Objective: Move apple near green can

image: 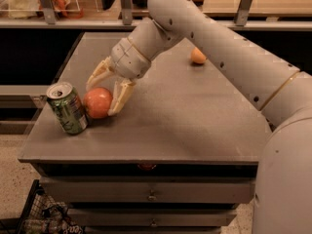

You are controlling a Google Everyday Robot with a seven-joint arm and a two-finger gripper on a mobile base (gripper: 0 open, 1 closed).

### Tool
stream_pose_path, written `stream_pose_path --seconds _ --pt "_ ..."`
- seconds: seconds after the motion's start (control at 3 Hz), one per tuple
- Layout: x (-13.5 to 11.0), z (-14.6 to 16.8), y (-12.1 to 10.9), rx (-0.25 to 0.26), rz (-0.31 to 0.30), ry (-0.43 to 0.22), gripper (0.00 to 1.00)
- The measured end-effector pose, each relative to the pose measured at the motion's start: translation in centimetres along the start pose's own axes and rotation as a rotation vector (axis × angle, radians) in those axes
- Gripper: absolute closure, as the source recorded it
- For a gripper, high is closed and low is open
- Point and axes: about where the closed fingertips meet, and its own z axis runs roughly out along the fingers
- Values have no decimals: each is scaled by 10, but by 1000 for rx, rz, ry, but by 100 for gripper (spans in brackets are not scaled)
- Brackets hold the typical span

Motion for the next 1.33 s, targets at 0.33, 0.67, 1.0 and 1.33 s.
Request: stream_pose_path --seconds 0.33,0.67,1.0,1.33 --pt "0 3 1 -6 -3 -11 60" --pt "0 5 1 -11 -5 -18 37" --pt "1 6 2 -15 -6 -22 13" --pt "1 10 1 -25 -8 -34 0"
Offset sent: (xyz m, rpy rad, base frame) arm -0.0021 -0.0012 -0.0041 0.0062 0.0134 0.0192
